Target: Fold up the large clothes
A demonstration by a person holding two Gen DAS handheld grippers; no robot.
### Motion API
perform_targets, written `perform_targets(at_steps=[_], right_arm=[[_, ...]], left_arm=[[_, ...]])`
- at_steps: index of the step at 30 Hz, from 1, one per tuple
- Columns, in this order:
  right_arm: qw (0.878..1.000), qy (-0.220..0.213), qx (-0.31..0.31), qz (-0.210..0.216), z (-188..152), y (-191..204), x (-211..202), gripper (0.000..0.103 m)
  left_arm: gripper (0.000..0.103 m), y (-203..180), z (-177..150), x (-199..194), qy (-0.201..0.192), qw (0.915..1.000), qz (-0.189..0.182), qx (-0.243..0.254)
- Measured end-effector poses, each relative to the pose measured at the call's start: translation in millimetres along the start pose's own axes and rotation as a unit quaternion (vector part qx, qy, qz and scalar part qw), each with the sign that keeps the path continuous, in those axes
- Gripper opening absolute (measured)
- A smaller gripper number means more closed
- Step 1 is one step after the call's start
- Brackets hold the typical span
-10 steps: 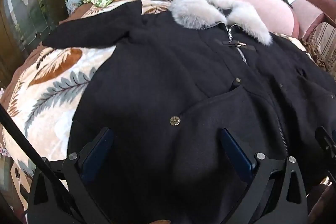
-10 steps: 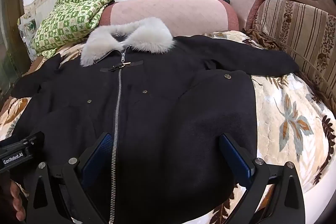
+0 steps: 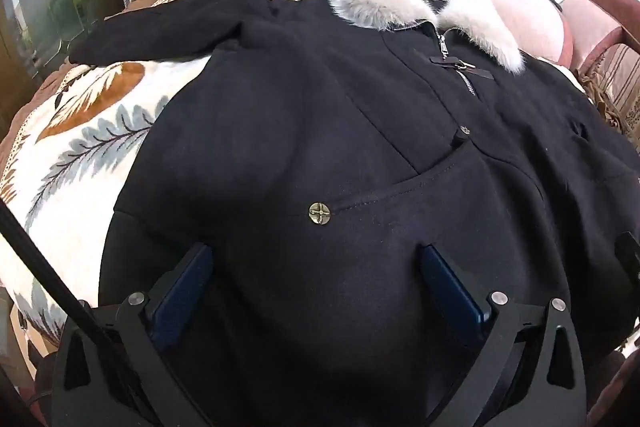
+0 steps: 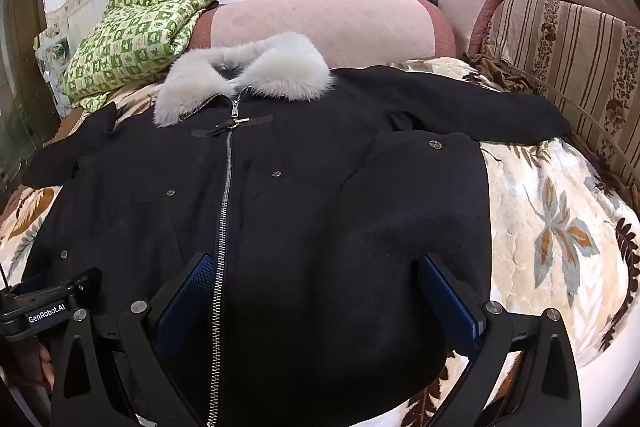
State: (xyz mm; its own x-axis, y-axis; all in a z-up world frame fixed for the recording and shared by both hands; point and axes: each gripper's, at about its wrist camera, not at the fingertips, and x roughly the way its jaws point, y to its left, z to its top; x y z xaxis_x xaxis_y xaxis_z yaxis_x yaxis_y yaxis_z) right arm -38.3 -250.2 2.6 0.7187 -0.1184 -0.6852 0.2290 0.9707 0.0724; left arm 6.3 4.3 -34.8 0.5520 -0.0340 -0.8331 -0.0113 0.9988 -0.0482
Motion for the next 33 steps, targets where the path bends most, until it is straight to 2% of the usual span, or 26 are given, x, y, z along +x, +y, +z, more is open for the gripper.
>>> perform_targets(at_steps=[5, 8, 13, 17, 20, 26, 33], right_arm=[[1.0, -0.017, 0.008, 0.004, -4.7, -0.2, -2.8, 0.102], [1.0, -0.015, 0.007, 0.007, -2.9, -0.4, -6.5, 0.102], [1.0, -0.013, -0.005, -0.001, -3.0, 2.8, -13.6, 0.102], [0.998, -0.055, -0.017, -0.033, -2.7, 8.9, -27.7, 0.102], [0.996, -0.074, -0.025, -0.039, -0.7, 11.4, -38.0, 0.102], [0.995, -0.072, -0.05, -0.05, -1.0, 15.9, -44.6, 0.102], [0.994, -0.085, -0.04, -0.055, -3.3, 12.5, -53.9, 0.102]], left_arm=[[0.103, -1.6, 1.2, -5.2, 0.001, 0.9999, 0.0, 0.013], [0.103, -0.5, 1.7, -17.3, -0.014, 0.9999, -0.007, 0.002], [0.103, -4.6, 2.3, -57.3, -0.077, 0.997, -0.009, -0.007], [0.103, -12.6, 4.8, -90.4, -0.123, 0.9923, -0.006, 0.0], [0.103, -17.5, 3.9, -103.6, -0.137, 0.9905, -0.008, 0.008], [0.103, -27.8, 3.3, -117.8, -0.141, 0.9894, -0.024, 0.028], [0.103, -34.8, -2.0, -122.9, -0.144, 0.9887, -0.02, 0.038]])
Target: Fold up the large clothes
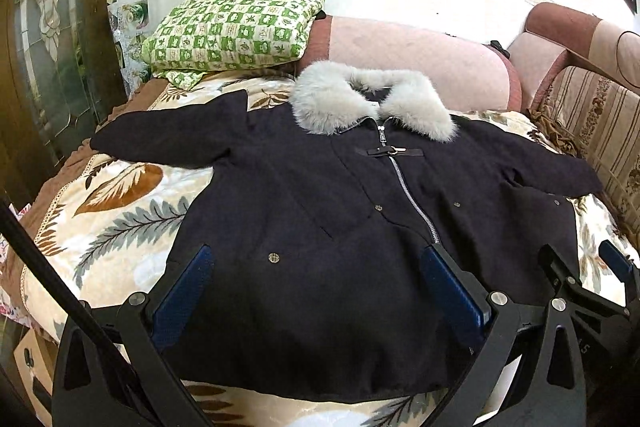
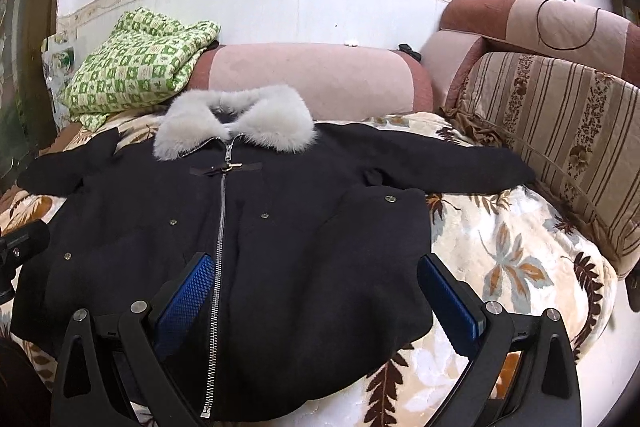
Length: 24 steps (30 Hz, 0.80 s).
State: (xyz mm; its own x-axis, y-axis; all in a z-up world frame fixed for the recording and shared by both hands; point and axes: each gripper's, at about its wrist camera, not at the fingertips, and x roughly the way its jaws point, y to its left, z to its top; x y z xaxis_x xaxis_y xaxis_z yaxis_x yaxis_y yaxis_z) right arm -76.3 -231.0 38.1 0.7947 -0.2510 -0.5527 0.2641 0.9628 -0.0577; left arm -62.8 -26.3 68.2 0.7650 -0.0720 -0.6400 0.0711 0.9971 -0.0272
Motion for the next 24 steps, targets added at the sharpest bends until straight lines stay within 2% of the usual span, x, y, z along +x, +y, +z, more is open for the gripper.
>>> perform_targets(at_steps=[11, 24], right_arm=[[1.0, 0.011, 0.006, 0.0, -2.9, -2.0, 0.1, 0.102], [0.999, 0.03, 0.032, 0.009, -10.6, -16.3, 18.8, 0.102]], left_arm=[[0.103, 2.6, -3.2, 6.5, 0.034, 0.9994, 0.008, -0.002], [0.103, -7.6, -5.2, 20.6, 0.062, 0.998, -0.009, 0.012]])
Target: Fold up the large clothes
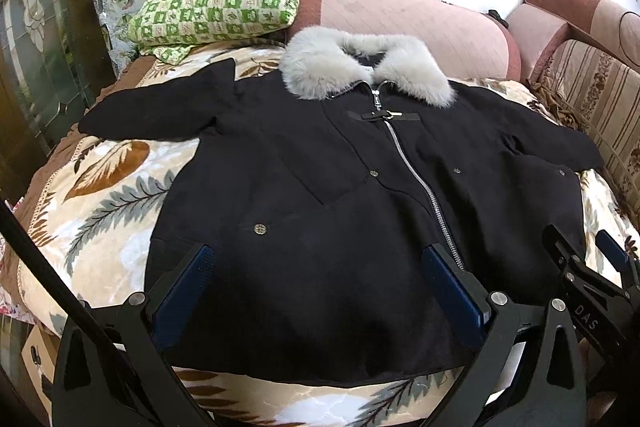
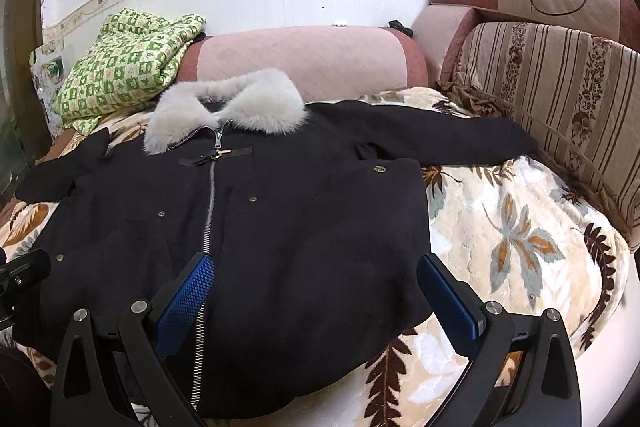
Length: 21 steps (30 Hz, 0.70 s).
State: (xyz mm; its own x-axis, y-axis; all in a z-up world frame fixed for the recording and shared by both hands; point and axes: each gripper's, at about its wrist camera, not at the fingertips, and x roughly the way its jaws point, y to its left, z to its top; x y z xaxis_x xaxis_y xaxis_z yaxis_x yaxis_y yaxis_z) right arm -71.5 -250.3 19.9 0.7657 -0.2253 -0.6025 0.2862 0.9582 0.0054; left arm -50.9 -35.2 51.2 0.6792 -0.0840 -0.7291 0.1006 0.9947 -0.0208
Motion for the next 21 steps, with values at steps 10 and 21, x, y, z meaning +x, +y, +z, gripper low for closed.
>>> perform_targets(at_steps=[10, 21], right_arm=[[0.998, 0.028, 0.053, -0.006, 13.9, -51.8, 27.4, 0.09], [0.991, 0.039, 0.102, -0.073, 36.5, -154.8, 52.1, 0.078]], left_arm=[[0.103, 1.0, 2.9, 10.9, 0.018, 0.9996, -0.019, -0.005], [0.103, -8.5, 5.6, 23.9, 0.03, 0.9995, -0.008, 0.008]])
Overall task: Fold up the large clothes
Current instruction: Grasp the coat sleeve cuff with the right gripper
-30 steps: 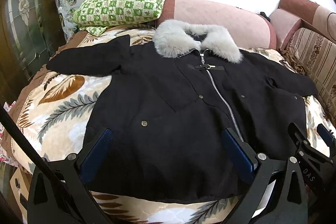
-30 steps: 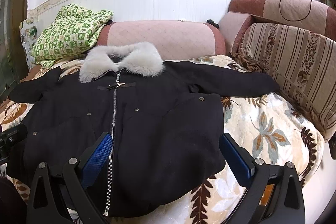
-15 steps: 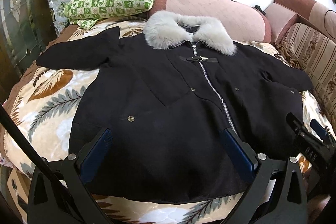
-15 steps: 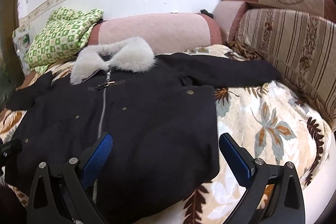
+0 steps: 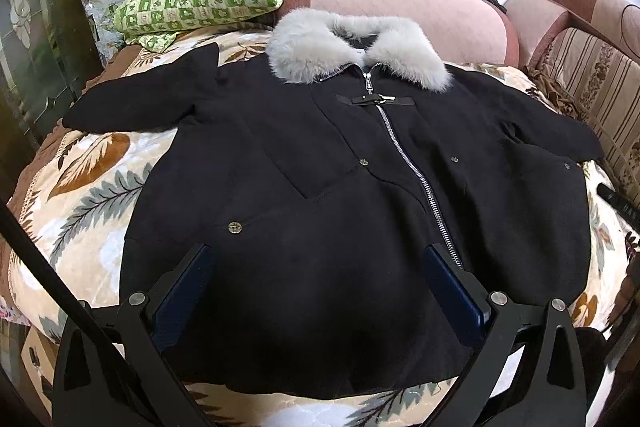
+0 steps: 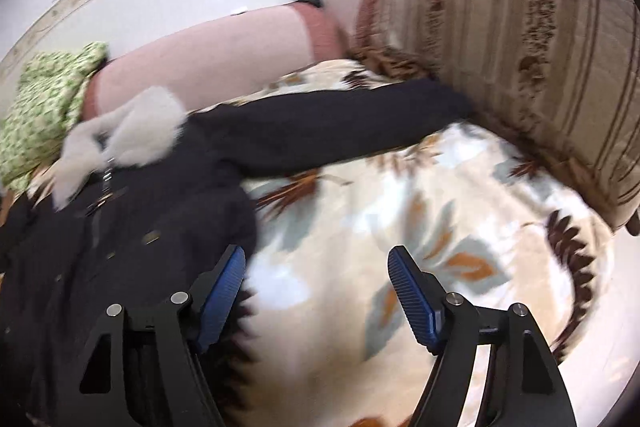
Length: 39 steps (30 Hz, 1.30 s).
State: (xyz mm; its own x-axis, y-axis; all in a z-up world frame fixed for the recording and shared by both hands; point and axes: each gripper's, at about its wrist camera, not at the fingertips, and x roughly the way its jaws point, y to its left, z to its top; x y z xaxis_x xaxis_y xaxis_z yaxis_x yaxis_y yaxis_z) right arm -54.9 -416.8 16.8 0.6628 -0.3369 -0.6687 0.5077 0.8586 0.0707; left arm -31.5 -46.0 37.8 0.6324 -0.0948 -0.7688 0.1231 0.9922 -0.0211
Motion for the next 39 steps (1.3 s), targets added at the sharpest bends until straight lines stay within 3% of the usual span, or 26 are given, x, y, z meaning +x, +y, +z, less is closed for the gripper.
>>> perform_targets(at_steps=[6, 11, 15, 19, 24, 26, 28, 30, 31, 33, 39], right_arm=[[0.999, -0.016, 0.022, -0.032, 26.4, -37.7, 24.5, 0.078], [0.995, 0.0, 0.1, -0.021, 54.5, -86.7, 76.7, 0.078], [0.978, 0.036, 0.207, 0.015, 78.2, -141.5, 135.3, 0.078], [0.957, 0.04, 0.285, 0.032, 95.7, -175.4, 172.1, 0.078], [0.942, 0.037, 0.33, 0.051, 115.1, -190.7, 203.3, 0.078], [0.942, 0.041, 0.328, 0.054, 123.3, -190.6, 211.3, 0.07], [0.94, 0.056, 0.33, 0.062, 132.0, -190.1, 222.0, 0.036], [0.932, 0.064, 0.349, 0.074, 136.4, -194.7, 226.8, 0.017], [0.927, 0.064, 0.358, 0.088, 139.3, -198.1, 225.0, 0.012], [0.931, 0.049, 0.351, 0.089, 147.6, -202.4, 211.2, 0.009], [0.943, 0.022, 0.33, 0.022, 168.2, -209.7, 175.4, 0.003]], left_arm=[[0.103, -6.4, 2.8, 11.5, 0.012, 0.9999, 0.003, 0.008], [0.103, -10.9, 4.4, 19.1, 0.019, 0.9997, 0.004, 0.016], [0.103, -11.6, 9.0, 26.4, 0.027, 0.9995, 0.004, 0.015], [0.103, -11.6, 14.3, 34.2, 0.035, 0.9992, 0.011, 0.013], [0.103, -13.0, 17.8, 45.1, 0.044, 0.9986, 0.024, 0.019], [0.103, -13.4, 17.5, 49.6, 0.05, 0.9981, 0.028, 0.021], [0.103, -14.0, 16.7, 52.1, 0.052, 0.9979, 0.03, 0.023], [0.103, -14.1, 17.0, 53.1, 0.052, 0.9978, 0.032, 0.026], [0.103, -13.0, 17.9, 52.7, 0.051, 0.9978, 0.034, 0.026], [0.103, -8.9, 20.1, 50.4, 0.044, 0.998, 0.037, 0.025], [0.103, 15.2, 29.8, 41.7, 0.018, 0.9988, 0.045, -0.005]])
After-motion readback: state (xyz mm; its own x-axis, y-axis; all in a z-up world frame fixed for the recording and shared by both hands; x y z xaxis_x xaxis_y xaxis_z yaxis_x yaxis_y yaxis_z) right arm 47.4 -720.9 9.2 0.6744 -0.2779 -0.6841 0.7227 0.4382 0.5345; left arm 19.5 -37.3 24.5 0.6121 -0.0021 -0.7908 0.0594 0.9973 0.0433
